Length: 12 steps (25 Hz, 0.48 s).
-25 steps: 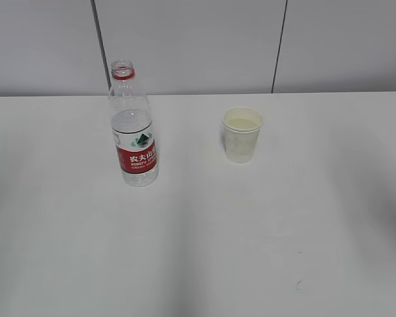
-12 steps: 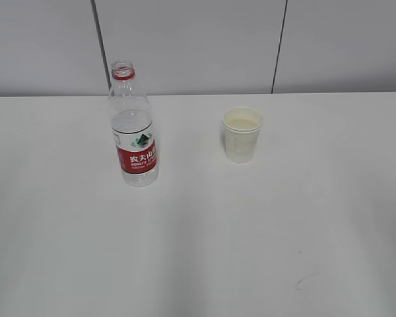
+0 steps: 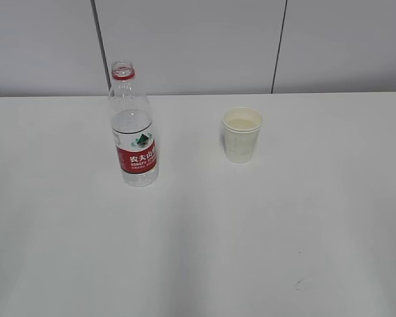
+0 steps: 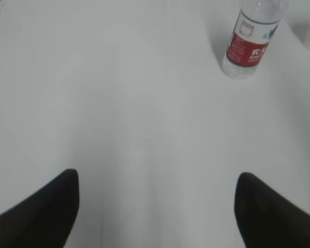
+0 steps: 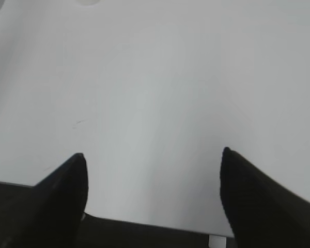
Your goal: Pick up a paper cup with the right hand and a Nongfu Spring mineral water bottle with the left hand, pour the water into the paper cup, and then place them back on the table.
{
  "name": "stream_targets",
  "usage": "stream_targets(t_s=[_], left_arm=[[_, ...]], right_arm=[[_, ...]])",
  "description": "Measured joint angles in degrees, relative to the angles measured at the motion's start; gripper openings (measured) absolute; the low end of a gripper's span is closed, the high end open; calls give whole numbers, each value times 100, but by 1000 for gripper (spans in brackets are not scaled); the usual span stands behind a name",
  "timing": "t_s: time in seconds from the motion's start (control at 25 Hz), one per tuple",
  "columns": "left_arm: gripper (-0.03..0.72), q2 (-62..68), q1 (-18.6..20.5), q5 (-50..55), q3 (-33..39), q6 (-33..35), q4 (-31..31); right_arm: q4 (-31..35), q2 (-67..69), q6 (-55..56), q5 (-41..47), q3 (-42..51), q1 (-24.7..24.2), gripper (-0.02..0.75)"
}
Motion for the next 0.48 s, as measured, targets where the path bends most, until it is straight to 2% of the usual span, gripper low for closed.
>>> stream_targets(t_s=[0.2, 0.48], left_arm=[[563, -804, 0, -71, 0, 0, 0], [563, -862, 0, -76, 0, 0, -2]], right_arm=[[9, -616, 0, -24, 0, 0, 590], [50, -1155, 52, -372, 72, 0, 589]])
